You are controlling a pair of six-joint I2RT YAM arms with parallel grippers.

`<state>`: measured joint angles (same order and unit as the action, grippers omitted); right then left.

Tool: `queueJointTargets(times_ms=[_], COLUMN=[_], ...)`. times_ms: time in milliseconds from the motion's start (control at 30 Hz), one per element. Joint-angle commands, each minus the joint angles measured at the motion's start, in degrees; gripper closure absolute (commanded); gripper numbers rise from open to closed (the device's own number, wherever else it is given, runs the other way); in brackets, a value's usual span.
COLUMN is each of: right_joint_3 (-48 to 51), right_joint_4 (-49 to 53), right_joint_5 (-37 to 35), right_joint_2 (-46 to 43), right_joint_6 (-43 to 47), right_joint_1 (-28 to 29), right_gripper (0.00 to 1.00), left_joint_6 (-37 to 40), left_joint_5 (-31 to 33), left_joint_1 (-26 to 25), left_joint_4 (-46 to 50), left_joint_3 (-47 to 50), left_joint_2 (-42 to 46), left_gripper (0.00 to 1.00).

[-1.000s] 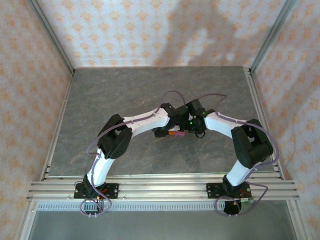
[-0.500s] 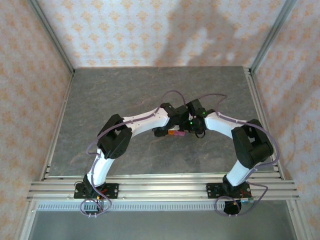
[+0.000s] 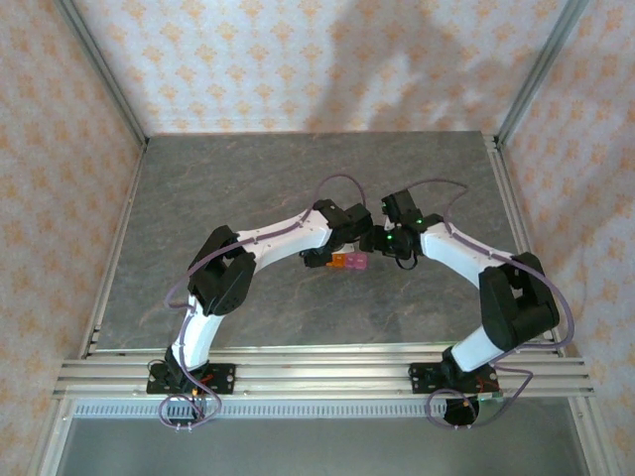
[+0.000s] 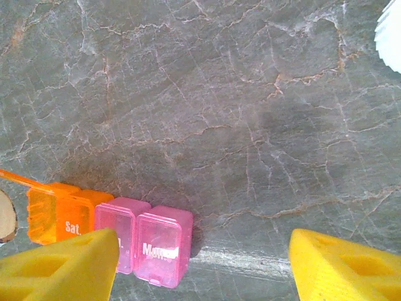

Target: Sort the pills into containers

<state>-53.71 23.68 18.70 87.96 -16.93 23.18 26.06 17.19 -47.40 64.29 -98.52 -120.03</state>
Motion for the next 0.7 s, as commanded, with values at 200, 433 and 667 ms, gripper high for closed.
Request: queueJointTargets(times_ms=[200,433,667], right_joint_3=[2.3,2.6,2.6], right_joint_4=[0.9,-0.6,-0.7], right_joint_5=[2.7,3.7,3.4], right_joint_2=[0.5,3.5,5.5], right_joint_6=[-0.6,-1.0,-1.0], right_joint_1=[-0.2,-0.2,-0.2], right_gripper=[0.28,0.28,0.28], left_joint_6=[1.2,1.3,1.4], left_joint_5=[1.5,1.4,1.4], left_joint_1=[0.2,0.0,-0.3], left_joint_4=[2.4,2.7,3.0], left_joint_3=[-1.2,-1.9,-2.1], left_joint_2=[0.4,0.0,-0.5], left_gripper=[1.0,1.0,1.0])
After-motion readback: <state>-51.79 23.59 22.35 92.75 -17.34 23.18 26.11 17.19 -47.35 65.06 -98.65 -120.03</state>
